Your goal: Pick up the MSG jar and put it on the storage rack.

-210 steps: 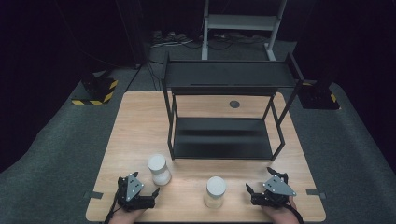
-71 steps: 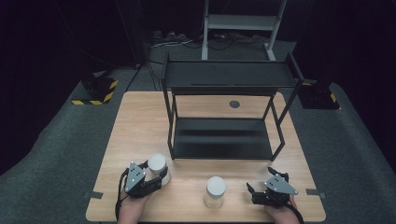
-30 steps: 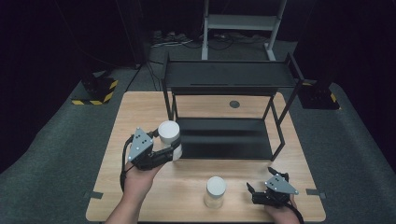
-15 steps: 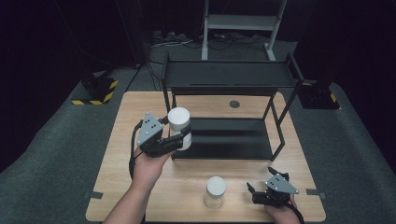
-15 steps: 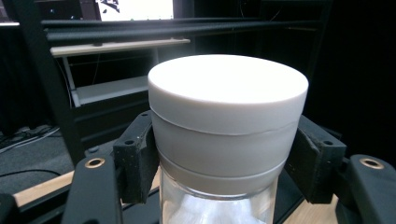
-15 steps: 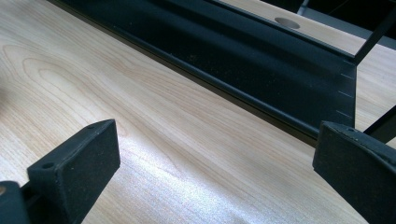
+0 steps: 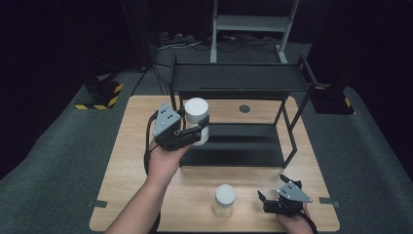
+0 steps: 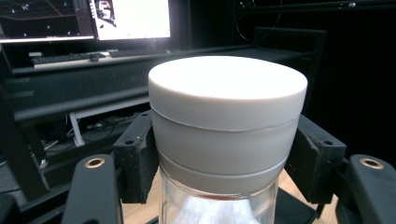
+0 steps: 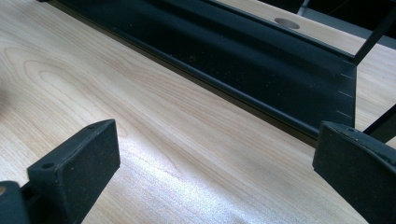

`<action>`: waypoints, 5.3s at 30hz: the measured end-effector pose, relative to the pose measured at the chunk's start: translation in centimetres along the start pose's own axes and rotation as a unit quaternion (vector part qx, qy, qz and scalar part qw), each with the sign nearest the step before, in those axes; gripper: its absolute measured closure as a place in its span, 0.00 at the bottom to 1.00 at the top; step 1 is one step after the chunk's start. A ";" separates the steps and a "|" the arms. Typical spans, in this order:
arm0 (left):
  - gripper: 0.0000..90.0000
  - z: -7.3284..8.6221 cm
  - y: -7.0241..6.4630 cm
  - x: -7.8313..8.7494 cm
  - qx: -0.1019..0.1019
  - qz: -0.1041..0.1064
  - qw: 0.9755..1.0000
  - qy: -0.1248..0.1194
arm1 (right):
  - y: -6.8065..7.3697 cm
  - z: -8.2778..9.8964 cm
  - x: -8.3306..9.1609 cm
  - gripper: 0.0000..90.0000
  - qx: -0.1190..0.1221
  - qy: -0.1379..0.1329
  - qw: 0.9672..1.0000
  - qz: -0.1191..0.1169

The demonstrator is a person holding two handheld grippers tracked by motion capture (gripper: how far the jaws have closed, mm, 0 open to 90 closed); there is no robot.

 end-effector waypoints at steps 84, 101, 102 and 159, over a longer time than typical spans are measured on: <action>0.38 -9.5 2.0 -10.9 0.006 -0.065 0.997 -0.050 | -0.6 0.3 0.2 0.00 -0.022 -0.011 1.000 -0.007; 0.38 -9.1 1.9 -11.4 -0.003 -0.066 0.997 -0.046 | -0.6 0.3 0.2 0.00 -0.022 -0.012 1.000 -0.008; 0.38 -9.0 2.0 -11.4 -0.002 -0.066 0.997 -0.049 | -0.5 0.3 0.2 0.00 -0.022 -0.011 1.000 -0.007; 0.00 -7.0 -0.2 -6.0 0.008 -0.069 0.997 -0.029 | -0.3 0.3 0.2 0.00 -0.012 -0.010 1.000 -0.005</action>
Point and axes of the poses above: each handheld gripper's, and its own axes: x roughly backward along the jaws, z roughly out of its underside, y roughly to its left, the point moved 7 cm from there along -x, roughly forward along the jaws, and after that the axes turned 3 degrees about z, right-handed, at the moved point
